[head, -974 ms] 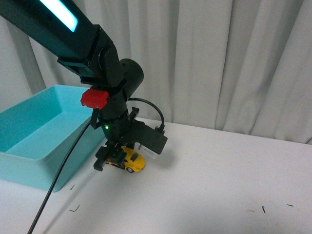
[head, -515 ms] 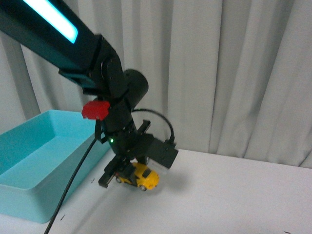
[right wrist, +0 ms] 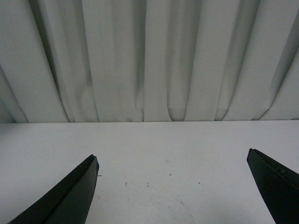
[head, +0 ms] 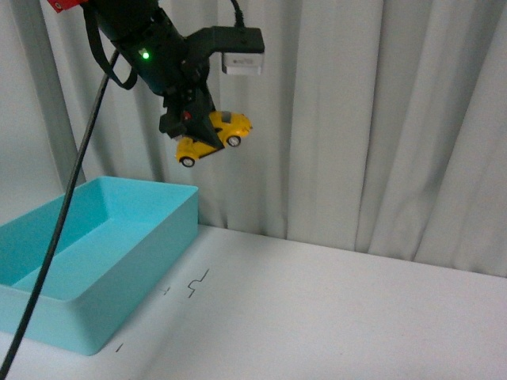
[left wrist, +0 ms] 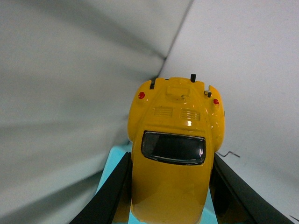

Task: Wind up and store yellow beetle toy

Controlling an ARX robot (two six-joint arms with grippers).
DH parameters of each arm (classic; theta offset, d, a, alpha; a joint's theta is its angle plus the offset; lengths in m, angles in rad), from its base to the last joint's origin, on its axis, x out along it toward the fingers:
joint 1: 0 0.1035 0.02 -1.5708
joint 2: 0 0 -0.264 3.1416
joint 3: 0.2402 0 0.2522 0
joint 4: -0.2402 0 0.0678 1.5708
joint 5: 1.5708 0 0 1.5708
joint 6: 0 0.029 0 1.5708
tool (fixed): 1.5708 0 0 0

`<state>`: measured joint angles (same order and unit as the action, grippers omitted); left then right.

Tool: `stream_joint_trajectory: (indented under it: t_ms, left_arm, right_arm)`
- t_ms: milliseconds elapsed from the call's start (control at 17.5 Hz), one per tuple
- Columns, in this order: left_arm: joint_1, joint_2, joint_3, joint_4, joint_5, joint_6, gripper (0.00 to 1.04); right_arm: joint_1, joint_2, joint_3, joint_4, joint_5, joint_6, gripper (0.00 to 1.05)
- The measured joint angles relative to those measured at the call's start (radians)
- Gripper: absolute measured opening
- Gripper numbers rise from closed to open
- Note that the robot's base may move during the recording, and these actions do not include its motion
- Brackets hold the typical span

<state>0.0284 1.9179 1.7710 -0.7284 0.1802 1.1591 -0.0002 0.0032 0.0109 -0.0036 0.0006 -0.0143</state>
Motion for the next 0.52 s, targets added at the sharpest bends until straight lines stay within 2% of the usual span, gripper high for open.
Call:
stream_joint_trajectory:
  t_ms: [115,229,458,515]
  left_arm:
    - [0.092,0.028,0.044,0.029,-0.101,-0.19,0.4]
    - [0.146,0.051,0.044,0.038,-0.143,-0.341,0.4]
    - [0.184,0.088,0.045,0.056,-0.211,-0.493,0.4]
    - [0.193,0.117,0.049,0.047,-0.246,-0.594,0.4]
  right_arm:
    - [0.0,0.0,0.0,0.0,0.0,0.0,0.98]
    - [0.0,0.0,0.0,0.0,0.0,0.0,0.98]
    - [0.0,0.0,0.0,0.0,0.0,0.0,0.98]
    - [0.0,0.0,0.0,0.0,0.0,0.0,0.98]
